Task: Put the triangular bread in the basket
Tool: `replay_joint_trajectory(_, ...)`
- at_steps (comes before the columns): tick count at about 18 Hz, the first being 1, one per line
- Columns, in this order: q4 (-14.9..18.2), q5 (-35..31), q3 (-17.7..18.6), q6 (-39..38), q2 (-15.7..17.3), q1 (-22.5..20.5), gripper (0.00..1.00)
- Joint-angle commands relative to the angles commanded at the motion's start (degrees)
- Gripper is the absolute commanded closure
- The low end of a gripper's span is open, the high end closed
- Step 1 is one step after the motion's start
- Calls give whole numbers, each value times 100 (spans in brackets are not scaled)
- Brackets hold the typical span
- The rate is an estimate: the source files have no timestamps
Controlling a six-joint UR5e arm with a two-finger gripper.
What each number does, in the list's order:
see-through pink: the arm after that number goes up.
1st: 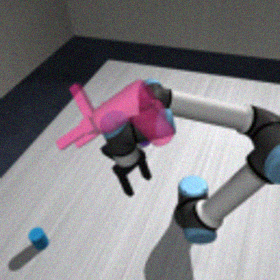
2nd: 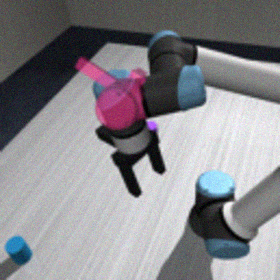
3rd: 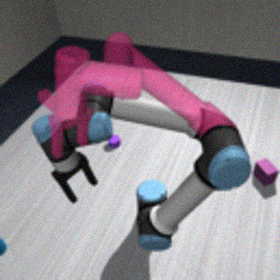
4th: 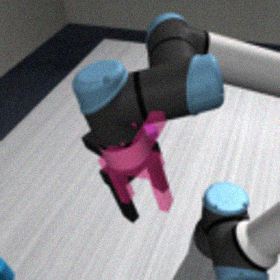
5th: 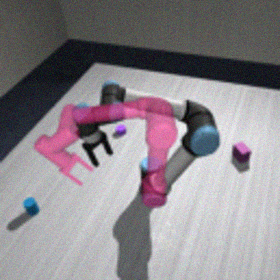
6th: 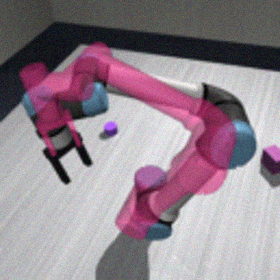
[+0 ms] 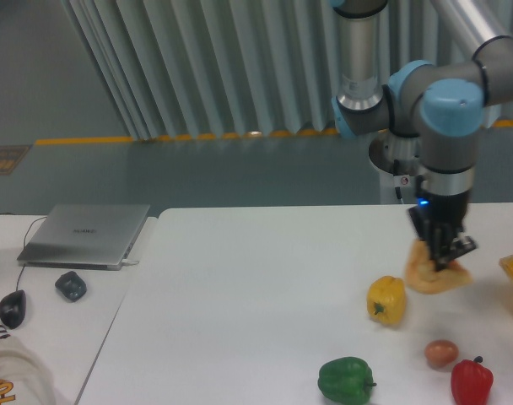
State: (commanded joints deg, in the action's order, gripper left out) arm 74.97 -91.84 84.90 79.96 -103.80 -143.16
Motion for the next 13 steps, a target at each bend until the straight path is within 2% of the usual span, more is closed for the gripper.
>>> replay_joint_trajectory(1,-26,0,-18,211,0,-149,91)
replay_joint_trajectory(7,-421,-9,-27,756,-61,-844,91)
replay_joint_trajectory(9,-719,0,8,968,-131,-1063,89)
replay_joint_trajectory(10,-834,8,9,1055,-175,-1221,87)
replay_joint_trajectory(11,-870,17,9,1187,-237,-1319,76)
replay_joint_trajectory(13,-966,9,0,1372,-360,-1451,70)
